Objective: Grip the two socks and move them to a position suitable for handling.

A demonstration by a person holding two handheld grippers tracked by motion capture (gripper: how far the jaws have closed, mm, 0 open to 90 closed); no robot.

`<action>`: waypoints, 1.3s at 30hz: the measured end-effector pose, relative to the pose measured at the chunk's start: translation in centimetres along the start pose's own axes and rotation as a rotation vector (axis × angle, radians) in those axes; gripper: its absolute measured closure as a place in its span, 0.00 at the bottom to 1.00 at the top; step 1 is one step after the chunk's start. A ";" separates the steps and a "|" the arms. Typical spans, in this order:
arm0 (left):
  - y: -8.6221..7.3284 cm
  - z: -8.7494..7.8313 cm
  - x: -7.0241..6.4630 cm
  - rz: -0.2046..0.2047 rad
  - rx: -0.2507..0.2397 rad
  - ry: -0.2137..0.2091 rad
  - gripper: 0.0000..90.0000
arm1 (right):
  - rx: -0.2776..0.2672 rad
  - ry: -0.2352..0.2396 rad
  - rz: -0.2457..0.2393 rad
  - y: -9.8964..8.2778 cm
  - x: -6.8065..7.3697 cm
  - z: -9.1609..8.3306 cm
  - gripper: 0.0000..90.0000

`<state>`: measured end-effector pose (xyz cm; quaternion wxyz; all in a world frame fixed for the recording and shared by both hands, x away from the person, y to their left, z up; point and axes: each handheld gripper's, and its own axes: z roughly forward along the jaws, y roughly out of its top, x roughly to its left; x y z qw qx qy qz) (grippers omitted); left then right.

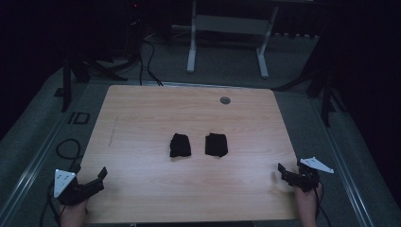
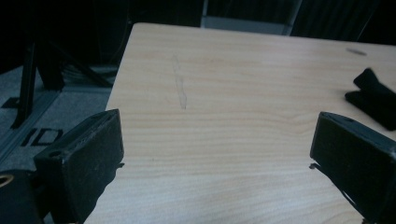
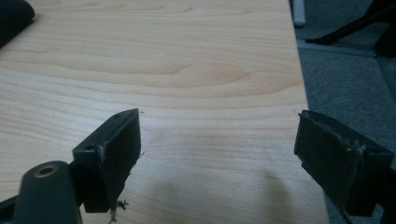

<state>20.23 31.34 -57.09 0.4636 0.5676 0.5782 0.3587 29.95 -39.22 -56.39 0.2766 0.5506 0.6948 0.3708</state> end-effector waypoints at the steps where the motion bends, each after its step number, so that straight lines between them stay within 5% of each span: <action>1: 0.1 -0.1 0.1 -0.020 -0.008 0.012 0.03 | 0.006 0.010 -0.003 0.0 0.0 0.1 0.16; 5: 0.2 -0.3 0.3 -0.048 -0.026 0.006 0.03 | 0.007 0.047 -0.012 0.1 0.0 0.1 0.15; 6: 0.2 -0.2 0.3 -0.041 -0.016 -0.033 0.03 | 0.009 0.058 -0.016 0.1 0.1 0.2 0.15; 10: 0.1 0.1 -0.3 -0.011 0.006 -0.057 0.03 | 0.054 0.113 -0.064 0.5 0.4 0.4 0.15; 17: 0.3 0.2 -1.1 -0.065 0.044 -0.154 0.03 | 0.101 0.164 -0.101 1.2 1.5 0.8 0.15; 19: 0.5 0.1 -1.4 -0.089 0.061 -0.146 0.03 | 0.119 0.204 -0.107 1.5 2.1 1.0 0.15; 21: 0.8 0.0 -1.9 -0.060 0.076 -0.134 0.03 | 0.128 0.229 -0.123 1.9 2.7 1.3 0.15; 28: 0.8 0.0 -3.7 -0.011 0.102 -0.240 0.03 | 0.124 0.336 -0.184 3.7 5.3 2.3 0.15; 35: 0.8 0.2 -4.7 -0.022 0.123 -0.286 0.03 | 0.153 0.418 -0.258 5.4 8.4 4.1 0.15; 39: 0.9 0.3 -5.3 -0.004 0.134 -0.304 0.03 | 0.167 0.425 -0.306 6.3 10.1 5.1 0.15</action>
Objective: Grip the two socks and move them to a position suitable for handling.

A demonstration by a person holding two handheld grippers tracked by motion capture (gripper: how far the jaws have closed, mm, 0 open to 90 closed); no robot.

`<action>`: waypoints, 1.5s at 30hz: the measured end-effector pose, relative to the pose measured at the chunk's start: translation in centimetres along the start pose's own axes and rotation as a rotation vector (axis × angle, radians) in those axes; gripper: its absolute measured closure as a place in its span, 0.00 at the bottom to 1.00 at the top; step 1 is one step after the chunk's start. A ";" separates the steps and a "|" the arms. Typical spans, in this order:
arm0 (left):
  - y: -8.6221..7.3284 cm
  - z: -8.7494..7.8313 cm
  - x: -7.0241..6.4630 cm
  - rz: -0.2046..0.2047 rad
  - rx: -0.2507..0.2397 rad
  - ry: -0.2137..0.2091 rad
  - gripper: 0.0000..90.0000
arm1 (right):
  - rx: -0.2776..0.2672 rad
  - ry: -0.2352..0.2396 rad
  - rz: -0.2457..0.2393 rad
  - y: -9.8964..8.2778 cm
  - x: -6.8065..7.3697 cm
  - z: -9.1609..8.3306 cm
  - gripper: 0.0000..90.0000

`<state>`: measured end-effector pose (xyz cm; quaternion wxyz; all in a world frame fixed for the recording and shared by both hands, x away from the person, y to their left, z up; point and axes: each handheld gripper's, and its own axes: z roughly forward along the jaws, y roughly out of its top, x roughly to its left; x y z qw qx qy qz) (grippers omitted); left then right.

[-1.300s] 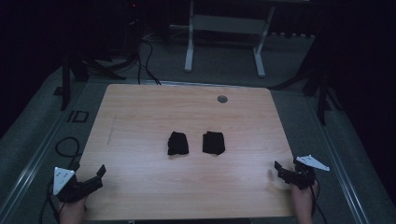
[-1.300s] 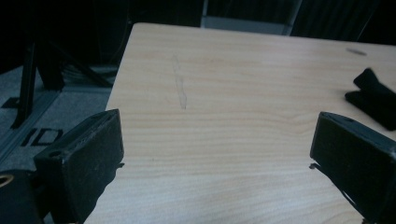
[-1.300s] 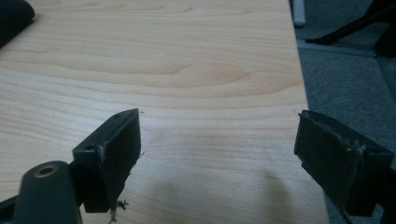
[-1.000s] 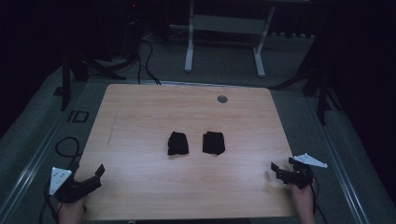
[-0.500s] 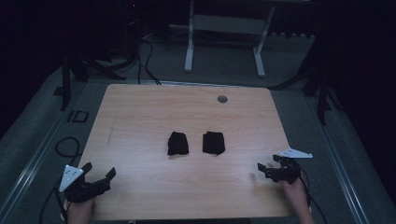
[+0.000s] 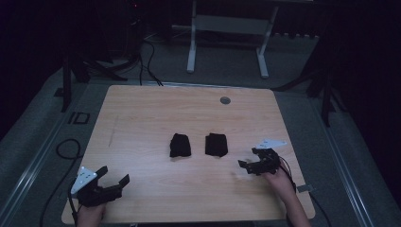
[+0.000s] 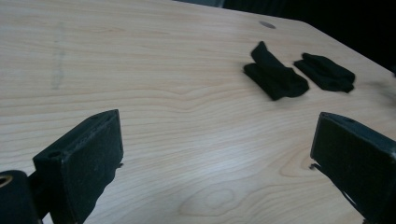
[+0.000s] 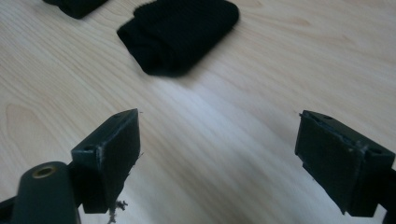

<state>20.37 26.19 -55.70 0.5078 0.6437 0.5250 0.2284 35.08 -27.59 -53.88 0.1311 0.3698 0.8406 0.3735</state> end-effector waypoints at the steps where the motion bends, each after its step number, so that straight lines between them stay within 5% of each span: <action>1: 0.0 0.0 -0.2 0.010 0.001 0.001 0.03 | 0.000 0.003 -0.011 0.4 0.2 0.3 0.15; 14: 0.1 0.7 -2.1 0.102 0.043 -0.070 0.04 | 0.114 0.061 -0.145 5.6 2.4 4.2 0.21; 25: 0.1 1.0 -2.6 0.119 0.068 -0.106 0.04 | 0.188 0.083 -0.175 9.3 2.8 7.2 0.31; 35: 0.0 1.2 -3.1 0.144 0.086 -0.113 0.04 | 0.252 0.065 -0.195 9.8 3.1 10.1 0.35; 38: 0.0 1.2 -3.2 0.154 0.092 -0.115 0.06 | 0.254 0.054 -0.219 9.7 3.3 10.4 0.40; 40: -0.1 1.2 -3.4 0.168 0.100 -0.130 0.07 | 0.275 0.034 -0.303 9.3 4.0 10.6 0.55; 45: -0.1 1.4 -4.1 0.180 0.104 -0.169 0.16 | 0.256 0.033 -0.293 9.1 4.4 10.4 0.77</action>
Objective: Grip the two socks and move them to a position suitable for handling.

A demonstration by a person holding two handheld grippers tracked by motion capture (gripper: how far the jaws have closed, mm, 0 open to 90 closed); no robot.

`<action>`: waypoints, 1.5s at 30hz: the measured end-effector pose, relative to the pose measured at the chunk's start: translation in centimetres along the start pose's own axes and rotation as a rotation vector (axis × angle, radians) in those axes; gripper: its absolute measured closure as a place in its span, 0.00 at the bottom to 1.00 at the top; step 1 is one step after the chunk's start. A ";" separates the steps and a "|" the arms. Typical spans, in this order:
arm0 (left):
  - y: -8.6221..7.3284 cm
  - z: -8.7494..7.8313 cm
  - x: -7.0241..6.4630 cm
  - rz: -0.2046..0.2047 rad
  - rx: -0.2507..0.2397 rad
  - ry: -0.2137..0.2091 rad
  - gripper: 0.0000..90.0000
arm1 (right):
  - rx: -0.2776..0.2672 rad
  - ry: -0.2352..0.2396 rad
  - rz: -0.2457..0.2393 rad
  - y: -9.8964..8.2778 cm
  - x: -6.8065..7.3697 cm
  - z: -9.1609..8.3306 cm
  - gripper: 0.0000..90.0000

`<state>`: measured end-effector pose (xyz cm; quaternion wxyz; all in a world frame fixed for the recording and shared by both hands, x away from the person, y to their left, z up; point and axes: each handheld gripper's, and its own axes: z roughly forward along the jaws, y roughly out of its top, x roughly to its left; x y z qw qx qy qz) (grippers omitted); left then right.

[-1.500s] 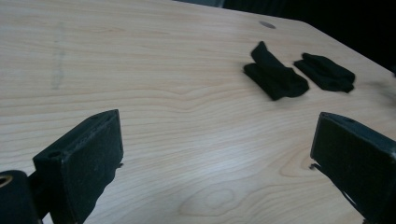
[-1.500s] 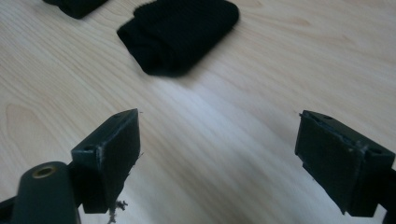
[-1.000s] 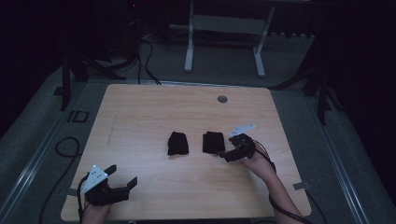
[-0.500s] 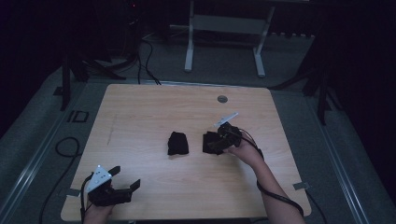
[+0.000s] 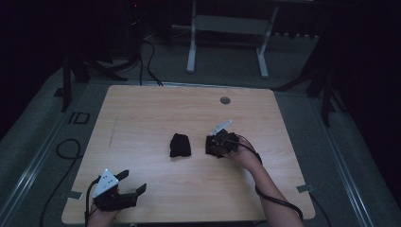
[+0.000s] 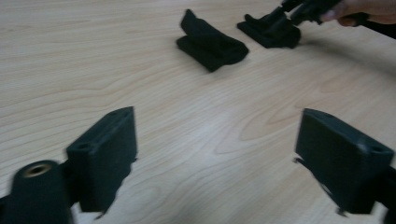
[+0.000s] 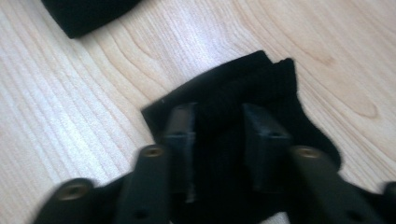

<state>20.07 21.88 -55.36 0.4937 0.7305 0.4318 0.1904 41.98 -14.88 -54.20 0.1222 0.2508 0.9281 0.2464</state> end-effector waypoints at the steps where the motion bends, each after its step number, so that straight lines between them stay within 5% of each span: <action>1: 0.1 0.1 -0.1 -0.002 0.005 -0.014 0.17 | -0.001 -0.006 0.001 0.0 0.1 0.0 0.80; 7: 0.7 1.3 -1.4 0.035 0.039 -0.073 0.20 | -0.007 -0.043 -0.010 -0.1 0.6 -0.3 0.87; 14: 2.2 3.2 -3.1 0.095 0.090 -0.138 0.20 | -0.060 -0.012 -0.038 -0.3 2.2 -2.7 0.88; 21: 4.8 5.4 -5.4 0.158 0.097 -0.159 0.22 | -0.132 0.016 -0.073 -0.4 4.6 -5.8 0.88; 28: 6.6 7.3 -7.7 0.227 0.091 -0.198 0.28 | -0.152 0.061 -0.107 -0.5 7.1 -6.6 0.88; 35: 7.4 9.5 -9.5 0.325 0.145 -0.169 0.34 | -0.139 0.085 -0.139 -0.1 8.5 -6.3 0.87; 40: 8.1 10.7 -10.0 0.344 0.154 -0.177 0.35 | -0.163 0.105 -0.150 0.2 9.1 -6.6 0.87; 45: 8.7 11.9 -10.3 0.356 0.204 -0.156 0.47 | -0.181 0.124 -0.150 0.2 9.4 -6.9 0.87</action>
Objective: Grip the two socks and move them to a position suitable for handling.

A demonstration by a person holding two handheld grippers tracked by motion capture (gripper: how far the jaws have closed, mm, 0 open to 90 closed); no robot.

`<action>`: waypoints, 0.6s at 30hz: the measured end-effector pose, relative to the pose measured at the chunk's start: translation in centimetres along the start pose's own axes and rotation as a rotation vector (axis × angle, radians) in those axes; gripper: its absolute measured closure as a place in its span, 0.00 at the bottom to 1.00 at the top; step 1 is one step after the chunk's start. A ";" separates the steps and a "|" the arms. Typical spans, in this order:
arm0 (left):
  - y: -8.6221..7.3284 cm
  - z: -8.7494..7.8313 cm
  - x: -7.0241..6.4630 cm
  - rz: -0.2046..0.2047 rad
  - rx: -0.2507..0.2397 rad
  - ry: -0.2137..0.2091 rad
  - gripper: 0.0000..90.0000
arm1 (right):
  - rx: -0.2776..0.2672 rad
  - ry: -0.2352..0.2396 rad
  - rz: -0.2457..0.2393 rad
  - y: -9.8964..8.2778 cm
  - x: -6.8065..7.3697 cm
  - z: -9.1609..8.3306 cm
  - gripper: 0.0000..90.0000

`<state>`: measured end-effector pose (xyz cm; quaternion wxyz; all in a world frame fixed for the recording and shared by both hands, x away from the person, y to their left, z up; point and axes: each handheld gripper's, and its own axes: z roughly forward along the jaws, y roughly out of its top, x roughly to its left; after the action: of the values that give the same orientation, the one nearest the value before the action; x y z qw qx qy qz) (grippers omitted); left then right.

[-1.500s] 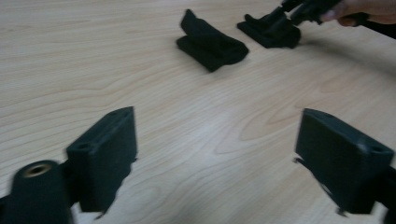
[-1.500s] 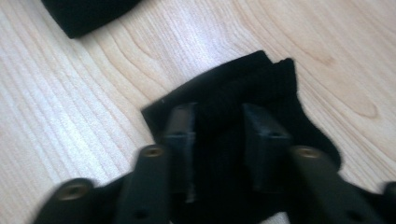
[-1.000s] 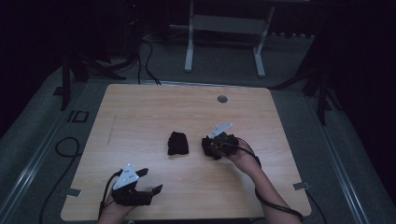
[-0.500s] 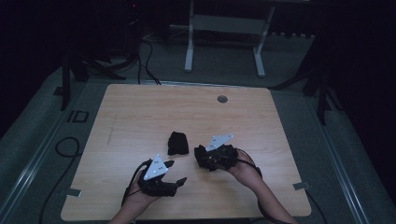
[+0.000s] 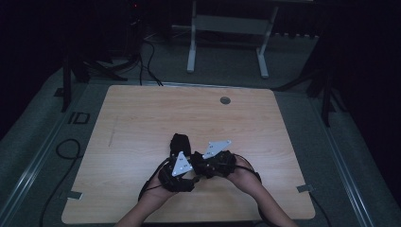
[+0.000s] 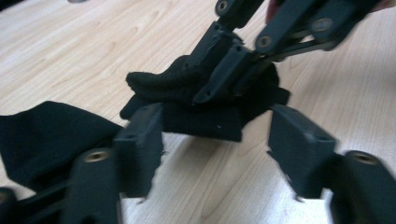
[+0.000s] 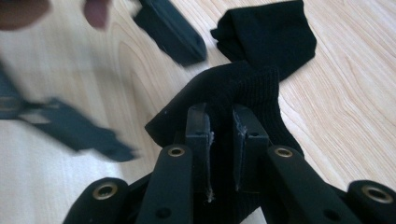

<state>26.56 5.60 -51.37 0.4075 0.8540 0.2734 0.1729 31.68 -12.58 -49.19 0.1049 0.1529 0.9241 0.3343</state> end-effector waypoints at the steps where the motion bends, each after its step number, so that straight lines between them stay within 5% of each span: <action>1: 0.0 0.2 0.0 -0.001 0.005 0.000 0.48 | -0.006 0.006 0.010 0.0 0.0 -0.1 0.87; 10: -0.3 1.2 -0.1 -0.011 0.019 0.006 0.70 | -0.028 0.020 0.026 -0.7 0.1 -0.3 0.87; 12: -0.4 1.1 -0.1 -0.018 0.015 0.009 0.94 | -0.036 0.032 0.041 -1.0 0.0 -0.4 0.87; 18: -0.3 0.4 0.1 -0.024 0.005 0.008 0.99 | -0.062 0.038 0.055 -1.3 -0.3 -0.8 0.87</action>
<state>26.80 5.55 -51.84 0.4061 0.8510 0.2858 0.1708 31.41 -14.07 -49.36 0.0828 0.1686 0.9105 0.3684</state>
